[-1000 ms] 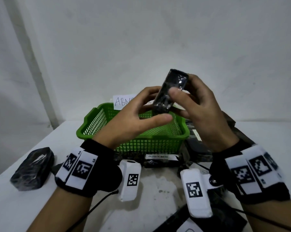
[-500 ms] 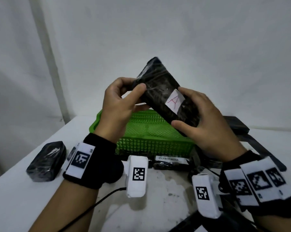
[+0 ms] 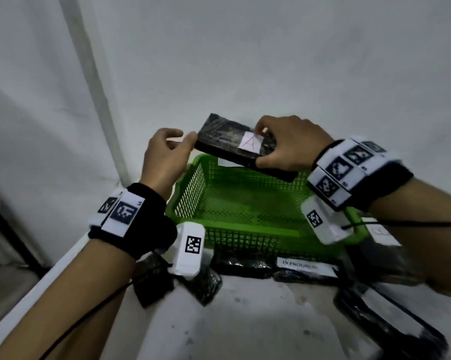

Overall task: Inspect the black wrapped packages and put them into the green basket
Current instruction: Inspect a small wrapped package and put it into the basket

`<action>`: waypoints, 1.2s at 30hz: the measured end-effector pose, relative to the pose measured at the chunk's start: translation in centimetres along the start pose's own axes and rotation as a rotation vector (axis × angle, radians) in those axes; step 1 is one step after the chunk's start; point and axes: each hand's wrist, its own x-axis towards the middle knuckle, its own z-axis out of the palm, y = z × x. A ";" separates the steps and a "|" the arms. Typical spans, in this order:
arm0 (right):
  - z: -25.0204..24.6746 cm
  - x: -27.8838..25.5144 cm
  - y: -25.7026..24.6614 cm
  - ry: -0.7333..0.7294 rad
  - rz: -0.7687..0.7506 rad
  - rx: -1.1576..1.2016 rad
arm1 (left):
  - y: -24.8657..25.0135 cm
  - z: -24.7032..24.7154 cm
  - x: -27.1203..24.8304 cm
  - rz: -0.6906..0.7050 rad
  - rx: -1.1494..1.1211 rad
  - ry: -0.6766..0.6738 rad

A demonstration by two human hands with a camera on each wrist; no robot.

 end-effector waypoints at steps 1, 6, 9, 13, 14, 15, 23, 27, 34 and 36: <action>0.2 1.2 0.0 -0.038 -0.009 -0.058 | -0.2 -0.2 1.0 0.026 0.050 0.030; 3.6 6.0 -0.4 -0.284 -0.147 -0.336 | -0.3 0.6 4.9 -0.108 0.038 -0.020; 6.7 7.7 0.1 -0.413 -0.157 -0.352 | -1.3 1.7 6.0 -0.277 -0.069 -0.049; 10.0 8.8 1.0 -0.454 -0.160 -0.278 | -2.8 2.6 6.3 -0.403 -0.161 -0.050; 10.5 8.8 1.2 -0.450 -0.166 -0.265 | -2.9 2.6 6.4 -0.420 -0.179 -0.047; 11.0 8.9 1.5 -0.451 -0.169 -0.254 | -2.9 2.6 6.4 -0.433 -0.188 -0.046; 9.4 9.0 2.0 -0.408 -0.167 -0.180 | -1.8 1.2 5.6 -0.413 -0.168 -0.090; 4.4 9.1 -1.3 -0.288 -0.207 -0.109 | -0.5 -1.8 4.3 -0.418 -0.081 -0.115; 1.4 3.4 -12.1 -0.261 -0.395 0.062 | -0.7 -9.4 -0.4 -0.362 0.091 -0.076; 2.8 1.5 -14.8 -0.335 -0.441 0.060 | -1.3 -11.4 -1.9 -0.354 0.211 -0.087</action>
